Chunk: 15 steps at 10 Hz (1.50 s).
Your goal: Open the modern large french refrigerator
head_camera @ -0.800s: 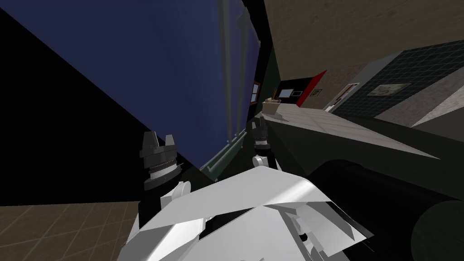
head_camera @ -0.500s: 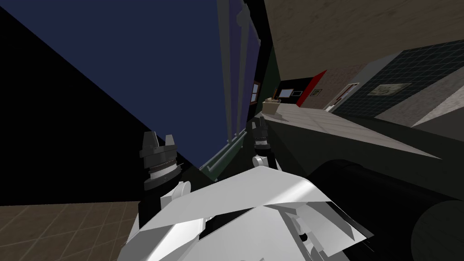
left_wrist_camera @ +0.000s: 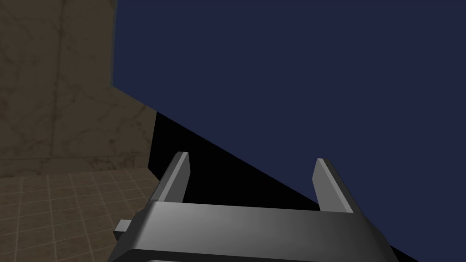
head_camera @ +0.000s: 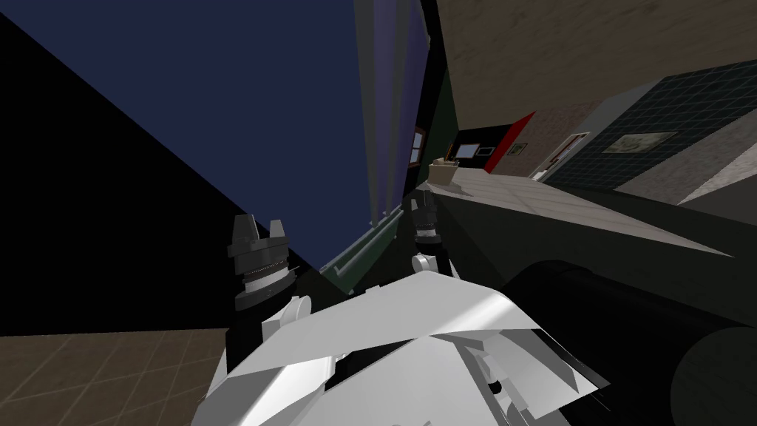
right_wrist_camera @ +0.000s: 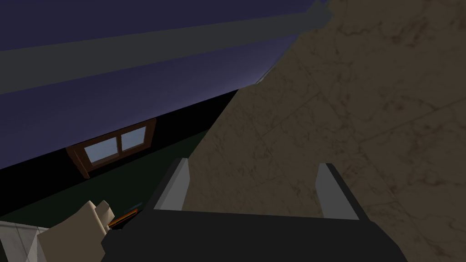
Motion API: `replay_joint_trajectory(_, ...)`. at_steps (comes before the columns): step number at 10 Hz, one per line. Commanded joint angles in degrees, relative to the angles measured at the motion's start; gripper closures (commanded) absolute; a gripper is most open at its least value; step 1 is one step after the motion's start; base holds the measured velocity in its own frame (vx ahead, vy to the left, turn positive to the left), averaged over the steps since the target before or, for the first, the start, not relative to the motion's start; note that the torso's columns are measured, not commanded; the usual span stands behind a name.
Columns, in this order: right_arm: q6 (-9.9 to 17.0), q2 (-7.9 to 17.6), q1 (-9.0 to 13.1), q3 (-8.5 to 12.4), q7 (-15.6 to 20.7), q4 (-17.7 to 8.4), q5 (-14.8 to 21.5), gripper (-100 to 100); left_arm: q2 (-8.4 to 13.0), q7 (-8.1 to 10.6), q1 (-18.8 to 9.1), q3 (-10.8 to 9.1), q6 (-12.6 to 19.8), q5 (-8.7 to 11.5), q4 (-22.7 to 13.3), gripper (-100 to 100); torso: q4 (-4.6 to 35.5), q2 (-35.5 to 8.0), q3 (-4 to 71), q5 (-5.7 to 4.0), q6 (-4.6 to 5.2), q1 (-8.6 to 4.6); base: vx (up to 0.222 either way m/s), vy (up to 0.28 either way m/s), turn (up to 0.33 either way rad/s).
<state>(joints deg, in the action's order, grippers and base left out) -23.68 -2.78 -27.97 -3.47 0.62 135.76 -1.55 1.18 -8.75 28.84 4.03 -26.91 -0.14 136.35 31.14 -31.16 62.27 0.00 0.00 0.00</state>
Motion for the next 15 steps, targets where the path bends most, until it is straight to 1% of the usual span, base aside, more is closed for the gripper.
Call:
replay_joint_trajectory(1,0.0,0.0,0.0,0.0,0.0,0.0,0.0,0,0.0,0.0,0.0,0.0,0.0,0.0,0.0,0,4.2,-4.2,8.5,0.0,0.0,0.0,0.0,0.0,0.0)
replay_joint_trajectory(2,0.9,2.1,0.2,-0.2,-0.1,-1.0,1.2,-100,0.0,0.0,0.0,0.0,0.0,0.0,0.0,0,8.5,-8.5,16.9,0.0,0.0,0.0,-0.013,0.023,0.008)
replay_joint_trajectory(3,1.8,3.6,0.5,-0.5,-0.1,-2.1,2.4,-100,0.0,0.0,0.0,0.0,0.0,0.0,0.0,0,10.4,-10.4,20.8,0.01,-0.01,0.07,-0.037,0.039,0.013)
replay_joint_trajectory(5,4.5,6.5,1.2,-1.1,-0.3,-5.1,5.8,-100,0.0,0.0,0.0,0.01,0.0,0.0,0.0,0,11.1,-11.2,22.2,0.04,0.0,0.13,-0.064,0.071,0.018)
replay_joint_trajectory(6,4.5,6.5,1.2,-1.1,-0.3,-5.1,5.8,-100,0.0,0.0,0.0,0.01,0.0,0.0,0.0,0,11.2,-11.2,22.2,0.03,0.0,0.11,-0.059,0.06,0.006)
replay_joint_trajectory(9,9.8,10.0,2.8,-2.6,-0.5,-11.3,11.8,-100,0.0,0.0,0.0,0.01,0.0,0.0,0.0,0,11.1,-11.1,22.3,0.01,0.0,0.05,-0.064,0.084,0.033)
replay_joint_trajectory(10,10.3,10.0,2.8,-2.6,-0.5,-11.7,13.2,-100,0.0,0.0,0.0,0.01,0.0,0.0,0.0,0,11.2,-11.2,22.3,0.04,0.0,0.13,-0.053,0.089,0.012)
replay_joint_trajectory(11,12.5,10.8,3.4,-3.3,-0.6,-14.4,15.1,-100,0.0,0.0,0.0,0.01,0.0,0.0,0.0,0,11.1,-11.1,22.3,0.01,0.01,0.0,-0.06,0.073,0.029)
replay_joint_trajectory(12,12.7,10.8,3.4,-3.3,-0.6,-14.4,16.2,-100,0.0,0.0,0.0,0.01,0.0,0.0,0.0,0,11.1,-11.1,22.3,-0.02,0.0,-0.07,-0.052,0.06,0.017)
replay_joint_trajectory(13,14.6,11.4,4.2,-3.9,-0.7,-17.2,18.3,-100,0.0,0.0,0.0,0.01,0.0,0.0,0.0,0,11.1,-11.1,22.3,-0.02,0.01,-0.1,-0.052,0.066,0.036)
replay_joint_trajectory(14,15.1,11.4,4.2,-3.9,-0.7,-17.3,19.3,-100,0.0,0.0,0.0,0.01,0.0,0.0,0.0,0,11.1,-11.1,22.3,-0.01,-0.01,-0.02,-0.046,0.061,0.024)
replay_joint_trajectory(15,17.6,12.0,5.0,-4.6,-0.7,-19.6,21.4,-100,0.0,0.0,0.0,0.01,0.0,0.0,0.0,0,11.1,-11.1,22.3,0.0,0.01,-0.02,-0.055,0.082,0.037)
